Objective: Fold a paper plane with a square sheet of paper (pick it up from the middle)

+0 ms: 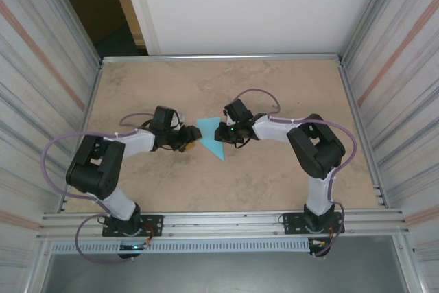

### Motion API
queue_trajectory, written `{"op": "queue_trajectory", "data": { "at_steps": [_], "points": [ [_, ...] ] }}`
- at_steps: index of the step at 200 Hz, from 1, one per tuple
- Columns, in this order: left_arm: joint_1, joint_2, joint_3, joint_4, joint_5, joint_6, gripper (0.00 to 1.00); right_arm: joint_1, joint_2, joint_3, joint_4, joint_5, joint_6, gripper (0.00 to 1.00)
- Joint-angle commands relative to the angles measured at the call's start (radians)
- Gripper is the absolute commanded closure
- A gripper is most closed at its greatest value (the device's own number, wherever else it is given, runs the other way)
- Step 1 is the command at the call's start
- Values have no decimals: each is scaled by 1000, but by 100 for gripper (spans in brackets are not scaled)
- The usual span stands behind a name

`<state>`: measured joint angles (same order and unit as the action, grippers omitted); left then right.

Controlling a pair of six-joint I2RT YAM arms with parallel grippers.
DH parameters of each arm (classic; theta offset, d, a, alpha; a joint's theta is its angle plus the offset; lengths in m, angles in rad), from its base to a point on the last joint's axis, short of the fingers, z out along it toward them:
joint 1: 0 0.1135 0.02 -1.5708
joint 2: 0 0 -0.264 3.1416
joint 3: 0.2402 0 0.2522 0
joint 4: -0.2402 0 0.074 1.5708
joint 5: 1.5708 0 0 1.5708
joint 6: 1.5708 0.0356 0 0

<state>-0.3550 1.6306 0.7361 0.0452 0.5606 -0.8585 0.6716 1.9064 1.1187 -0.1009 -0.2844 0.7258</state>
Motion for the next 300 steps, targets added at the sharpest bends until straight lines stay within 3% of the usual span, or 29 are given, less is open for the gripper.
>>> {"op": "queue_trajectory", "data": {
  "at_steps": [1,33,62,93,140,199,252,300],
  "points": [
    [-4,35,8,36,43,-24,54,-16,37,15,-19,-7,-3,81],
    [-4,73,27,43,60,-16,65,-14,65,21,-36,-18,-21,82],
    [-4,86,29,34,49,-5,66,-17,75,16,-36,-25,-19,83],
    [-3,112,39,67,74,-4,73,-18,81,9,-37,-27,-22,83],
    [-2,149,57,115,100,-3,75,-23,78,-2,-36,-26,-28,84],
    [34,154,6,294,183,-45,76,-30,77,-6,-29,-25,-34,84],
    [58,194,40,266,199,-11,80,-32,74,-11,-28,-25,-42,84],
    [62,181,39,239,193,4,92,-32,42,0,-14,-31,-74,79]
  ]
}}
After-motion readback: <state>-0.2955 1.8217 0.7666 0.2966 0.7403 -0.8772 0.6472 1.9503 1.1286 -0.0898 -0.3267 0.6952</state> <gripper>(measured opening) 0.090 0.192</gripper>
